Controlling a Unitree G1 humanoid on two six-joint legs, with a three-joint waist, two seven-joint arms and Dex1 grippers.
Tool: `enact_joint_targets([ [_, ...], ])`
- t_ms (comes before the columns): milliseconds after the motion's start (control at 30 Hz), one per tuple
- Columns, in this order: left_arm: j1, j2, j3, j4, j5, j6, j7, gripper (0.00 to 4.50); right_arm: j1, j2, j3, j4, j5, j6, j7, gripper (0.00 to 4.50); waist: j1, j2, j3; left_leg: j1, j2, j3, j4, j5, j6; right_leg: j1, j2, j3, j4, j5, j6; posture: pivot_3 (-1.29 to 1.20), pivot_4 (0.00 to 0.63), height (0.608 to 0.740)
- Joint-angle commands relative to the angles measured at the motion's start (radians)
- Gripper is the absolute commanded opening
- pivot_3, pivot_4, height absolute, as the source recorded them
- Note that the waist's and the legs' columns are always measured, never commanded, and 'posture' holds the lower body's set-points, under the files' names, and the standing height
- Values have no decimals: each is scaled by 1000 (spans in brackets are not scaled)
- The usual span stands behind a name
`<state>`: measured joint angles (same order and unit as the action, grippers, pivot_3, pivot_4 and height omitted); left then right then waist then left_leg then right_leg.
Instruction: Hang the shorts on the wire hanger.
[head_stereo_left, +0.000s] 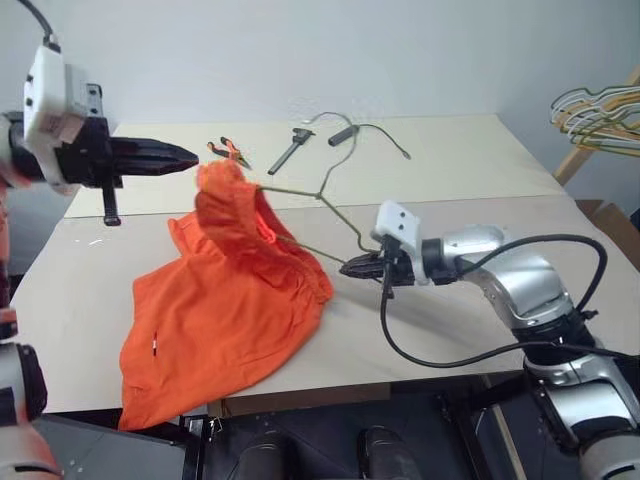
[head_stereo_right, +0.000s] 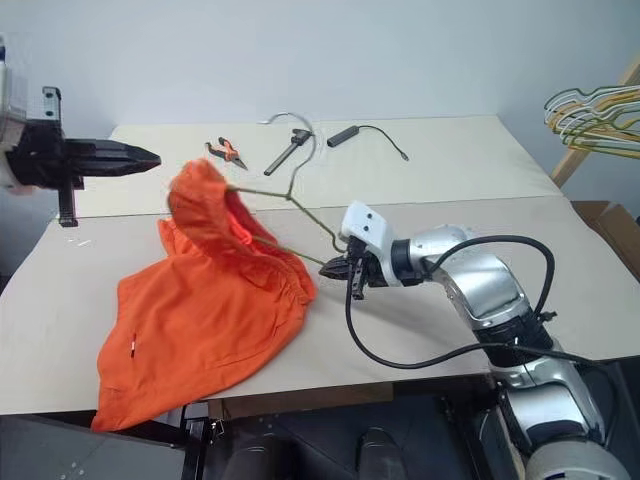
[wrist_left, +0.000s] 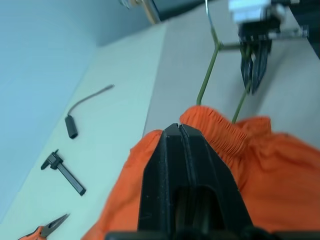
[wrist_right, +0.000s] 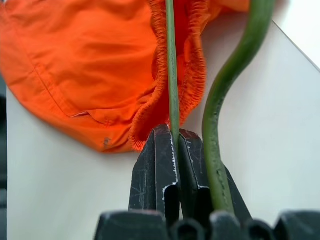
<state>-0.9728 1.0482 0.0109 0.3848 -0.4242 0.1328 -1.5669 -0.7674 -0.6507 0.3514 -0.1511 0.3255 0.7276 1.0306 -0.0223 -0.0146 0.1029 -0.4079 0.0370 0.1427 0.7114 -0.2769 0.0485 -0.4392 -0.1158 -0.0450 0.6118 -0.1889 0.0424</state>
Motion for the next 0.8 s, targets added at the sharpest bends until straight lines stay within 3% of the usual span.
enact_joint_targets([
  [33, -83, 22, -128, 78, 8, -103, -48, 16, -77, -21, 25, -17, -37, 4, 43, 0, 0, 0, 0, 0, 0, 0, 0, 0, 0, 0, 0, 0, 0, 0, 0, -25, 53, 740],
  [267, -174, -2, -324, 159, -27, -163, -48, 16, -162, -8, 64, 29, -76, 47, 79, 0, -9, -1, -1, -4, 1, 0, 2, 0, 1, -2, 0, 0, 3, 0, 0, -47, 49, 740],
  [367, -215, -11, -350, 214, -21, -163, -48, 571, -171, -1, 71, 42, -91, 58, 82, 0, -20, -1, -1, -7, 1, -1, 4, 0, 1, -4, 1, 0, 5, 0, 0, -52, 49, 740],
  [633, -246, 55, -508, 200, -113, -177, -48, 3119, -174, 4, 72, 47, -108, 73, 91, 0, -39, -1, -1, -8, 2, -1, 4, 0, 1, -7, 1, 1, 6, 0, 1, -54, 42, 740],
  [767, -241, 21, -551, 235, -38, -260, -48, 4448, -181, 8, 73, 50, -113, 69, 94, 0, -44, -1, -1, -8, 2, -1, 6, 0, 1, -7, 1, 1, 9, 0, 1, -57, 38, 740],
  [800, -245, 3, -558, 258, -3, -285, -48, 4480, -183, 9, 73, 47, -114, 70, 95, 0, -42, -2, -1, -8, 2, -1, 7, 0, 1, -8, 1, 1, 10, 0, 1, -59, 36, 740],
])
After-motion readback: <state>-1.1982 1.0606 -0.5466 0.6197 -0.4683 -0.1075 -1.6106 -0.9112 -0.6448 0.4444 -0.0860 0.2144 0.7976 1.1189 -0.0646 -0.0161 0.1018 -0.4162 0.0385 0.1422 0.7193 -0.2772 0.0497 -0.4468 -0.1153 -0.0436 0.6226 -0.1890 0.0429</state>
